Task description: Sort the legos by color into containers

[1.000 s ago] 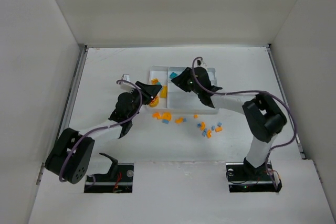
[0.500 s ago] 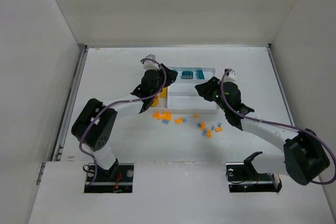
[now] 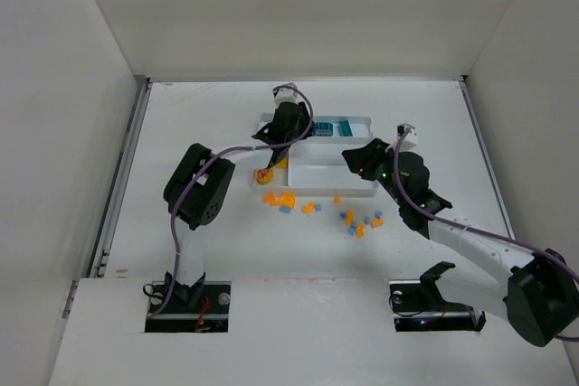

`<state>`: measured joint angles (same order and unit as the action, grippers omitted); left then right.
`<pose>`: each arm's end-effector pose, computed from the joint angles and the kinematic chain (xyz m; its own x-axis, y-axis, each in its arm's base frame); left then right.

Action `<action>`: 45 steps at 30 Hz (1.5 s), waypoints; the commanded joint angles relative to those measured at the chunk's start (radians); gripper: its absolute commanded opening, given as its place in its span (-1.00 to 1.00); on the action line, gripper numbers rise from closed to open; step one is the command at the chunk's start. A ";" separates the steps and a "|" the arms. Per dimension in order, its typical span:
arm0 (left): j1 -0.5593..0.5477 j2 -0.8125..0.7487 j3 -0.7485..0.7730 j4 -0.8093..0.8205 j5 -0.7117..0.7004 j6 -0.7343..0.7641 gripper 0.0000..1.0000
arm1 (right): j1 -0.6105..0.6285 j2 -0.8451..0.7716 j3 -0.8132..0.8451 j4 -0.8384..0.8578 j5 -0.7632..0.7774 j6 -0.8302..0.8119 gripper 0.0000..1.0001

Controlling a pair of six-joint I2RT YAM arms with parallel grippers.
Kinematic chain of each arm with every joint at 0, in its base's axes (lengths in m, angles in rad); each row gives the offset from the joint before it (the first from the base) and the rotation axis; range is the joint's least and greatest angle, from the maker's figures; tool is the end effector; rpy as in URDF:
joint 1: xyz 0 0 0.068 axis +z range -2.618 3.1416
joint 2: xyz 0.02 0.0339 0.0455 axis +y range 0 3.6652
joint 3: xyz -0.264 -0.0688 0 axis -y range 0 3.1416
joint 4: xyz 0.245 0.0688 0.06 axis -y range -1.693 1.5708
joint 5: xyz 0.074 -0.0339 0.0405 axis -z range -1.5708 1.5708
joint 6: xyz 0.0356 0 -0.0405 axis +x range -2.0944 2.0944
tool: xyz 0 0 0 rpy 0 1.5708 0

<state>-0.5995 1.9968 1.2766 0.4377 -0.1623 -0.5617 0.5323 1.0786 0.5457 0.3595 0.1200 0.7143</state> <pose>0.3811 -0.2535 0.2070 -0.4231 -0.3475 -0.8368 0.2402 0.8475 -0.4734 0.2128 0.1204 0.2545 -0.3758 0.5334 -0.7578 -0.2065 0.7489 0.6297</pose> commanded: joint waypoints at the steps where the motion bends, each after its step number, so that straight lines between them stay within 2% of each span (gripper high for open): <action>1: -0.012 0.022 0.092 -0.051 -0.028 0.083 -0.61 | 0.010 -0.031 -0.007 0.033 -0.023 -0.001 0.00; 14: -0.029 0.161 0.283 -0.171 -0.072 0.169 -0.54 | 0.004 -0.091 -0.026 0.030 -0.031 0.005 0.02; 24: -0.073 0.178 0.340 -0.202 -0.059 0.183 -0.10 | 0.002 -0.089 -0.029 0.033 -0.029 0.005 0.06; 29: -0.065 0.110 0.290 -0.197 -0.066 0.178 0.14 | 0.002 -0.086 -0.029 0.033 -0.026 0.007 0.12; 32: -0.058 0.039 0.224 -0.177 -0.075 0.171 0.21 | 0.002 -0.083 -0.029 0.033 -0.025 0.007 0.11; 36: -0.056 -0.078 0.103 -0.114 -0.095 0.161 0.20 | 0.005 -0.075 -0.027 0.033 -0.022 0.004 0.03; 39: -0.055 -0.170 0.009 -0.090 -0.109 0.137 0.16 | 0.008 -0.066 -0.023 0.032 -0.020 -0.009 -0.13; 45: -0.062 -0.387 -0.271 -0.039 -0.112 0.054 -0.46 | 0.063 -0.011 0.025 0.004 -0.033 -0.061 -0.54</action>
<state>-0.6548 1.7042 1.1114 0.3508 -0.2573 -0.4561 0.5537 1.0405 0.5228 0.3580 0.0978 0.6975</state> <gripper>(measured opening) 0.298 0.244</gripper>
